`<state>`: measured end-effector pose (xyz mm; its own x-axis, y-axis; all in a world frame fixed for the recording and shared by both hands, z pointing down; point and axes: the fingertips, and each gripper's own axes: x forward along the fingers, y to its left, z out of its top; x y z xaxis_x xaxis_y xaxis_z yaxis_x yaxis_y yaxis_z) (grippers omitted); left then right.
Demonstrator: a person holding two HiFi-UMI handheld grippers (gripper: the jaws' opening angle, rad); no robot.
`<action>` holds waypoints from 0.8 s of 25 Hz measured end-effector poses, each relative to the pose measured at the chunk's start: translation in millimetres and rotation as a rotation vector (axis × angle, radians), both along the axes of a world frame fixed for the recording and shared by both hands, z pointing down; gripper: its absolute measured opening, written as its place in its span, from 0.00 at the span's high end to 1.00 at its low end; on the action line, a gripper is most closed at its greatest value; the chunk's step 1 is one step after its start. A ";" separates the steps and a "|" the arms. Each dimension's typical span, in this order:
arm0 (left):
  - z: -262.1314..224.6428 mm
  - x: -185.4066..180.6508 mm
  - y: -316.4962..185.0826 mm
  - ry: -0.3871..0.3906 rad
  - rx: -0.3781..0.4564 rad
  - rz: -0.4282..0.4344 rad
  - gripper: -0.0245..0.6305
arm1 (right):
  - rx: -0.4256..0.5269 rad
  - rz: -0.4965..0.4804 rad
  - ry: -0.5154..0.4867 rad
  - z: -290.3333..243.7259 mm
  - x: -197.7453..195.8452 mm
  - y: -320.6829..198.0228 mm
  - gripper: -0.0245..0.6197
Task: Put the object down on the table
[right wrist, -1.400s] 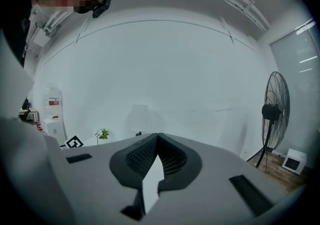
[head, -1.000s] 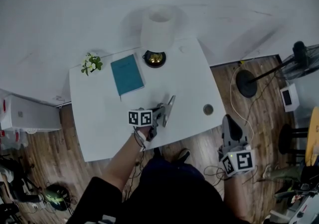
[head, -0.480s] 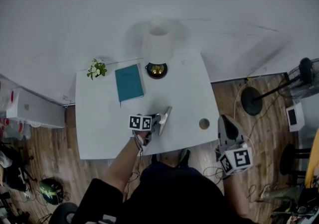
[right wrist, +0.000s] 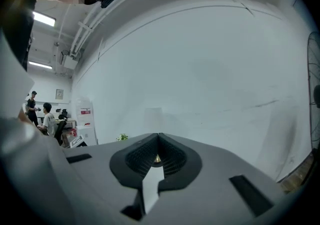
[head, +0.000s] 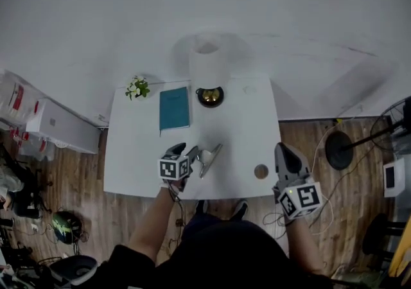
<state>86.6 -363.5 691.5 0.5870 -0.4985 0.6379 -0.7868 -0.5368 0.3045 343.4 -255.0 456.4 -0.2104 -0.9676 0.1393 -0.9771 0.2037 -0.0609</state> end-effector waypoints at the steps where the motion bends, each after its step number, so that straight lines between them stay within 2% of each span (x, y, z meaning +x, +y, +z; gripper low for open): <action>1: -17.6 -4.1 -1.6 0.018 0.038 -0.032 0.64 | 0.008 -0.015 -0.006 -0.3 1.6 -4.0 0.95; 4: -74.5 -8.6 1.1 0.084 0.154 -0.099 0.68 | 0.029 -0.059 -0.027 -3.0 3.3 -11.2 0.95; 9: -172.8 -3.0 15.3 0.169 0.346 -0.130 0.80 | 0.086 -0.133 -0.047 -25.8 -6.4 -21.6 0.95; 12: -227.2 -1.5 24.6 0.202 0.465 -0.133 0.95 | 0.117 -0.170 -0.036 -39.1 -17.6 -27.2 0.95; 16: -286.9 -3.3 35.7 0.169 0.623 -0.109 0.96 | 0.156 -0.195 0.010 -54.9 -35.0 -32.2 0.95; 20: -331.7 -13.7 38.8 0.141 0.744 -0.115 0.96 | 0.211 -0.186 0.022 -78.9 -46.1 -33.4 0.95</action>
<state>72.9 -324.6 359.8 0.5567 -0.8301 0.0327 -0.8305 -0.5571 -0.0036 297.3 -288.4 377.5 -0.3864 -0.9207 -0.0543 -0.9223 0.3857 0.0229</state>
